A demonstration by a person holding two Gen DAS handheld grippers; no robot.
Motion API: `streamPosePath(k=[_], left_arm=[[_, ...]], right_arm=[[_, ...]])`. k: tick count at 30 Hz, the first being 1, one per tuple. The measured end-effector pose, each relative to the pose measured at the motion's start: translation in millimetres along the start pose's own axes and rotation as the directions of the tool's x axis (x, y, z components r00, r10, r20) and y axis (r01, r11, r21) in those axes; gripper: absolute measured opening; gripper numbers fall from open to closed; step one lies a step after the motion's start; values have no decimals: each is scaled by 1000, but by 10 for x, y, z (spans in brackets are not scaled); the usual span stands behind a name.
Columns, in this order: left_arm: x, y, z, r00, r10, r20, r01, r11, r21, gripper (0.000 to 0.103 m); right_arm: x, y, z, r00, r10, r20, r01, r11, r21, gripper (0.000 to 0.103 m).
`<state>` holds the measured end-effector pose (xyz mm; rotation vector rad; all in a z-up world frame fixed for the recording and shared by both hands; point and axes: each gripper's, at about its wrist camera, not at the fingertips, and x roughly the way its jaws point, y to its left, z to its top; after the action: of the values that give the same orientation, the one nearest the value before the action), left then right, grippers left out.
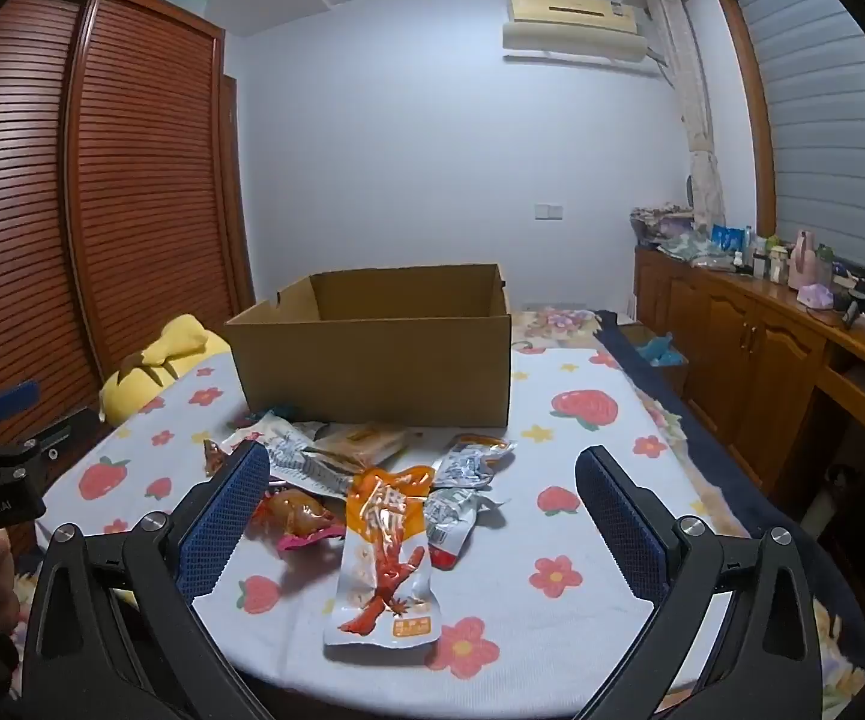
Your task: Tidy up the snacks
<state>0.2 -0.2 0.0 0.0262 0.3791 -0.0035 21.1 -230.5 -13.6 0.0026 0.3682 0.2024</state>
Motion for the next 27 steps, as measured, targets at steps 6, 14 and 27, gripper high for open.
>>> streamPosePath(k=[6,14,27], left_arm=[[6,-3,-2,1000,-5,1,5,1000,-5,103],[7,-8,-14,1000,-3,4,3,1000,-5,103],[6,-38,-50,1000,-1,6,1,1000,-11,103]], right_arm=[[-1,-9,11,1000,-1,2,1,1000,-8,103],[-8,-10,15,1000,-3,3,3,1000,6,103],[-7,-4,-10,1000,-5,0,5,1000,4,103]])
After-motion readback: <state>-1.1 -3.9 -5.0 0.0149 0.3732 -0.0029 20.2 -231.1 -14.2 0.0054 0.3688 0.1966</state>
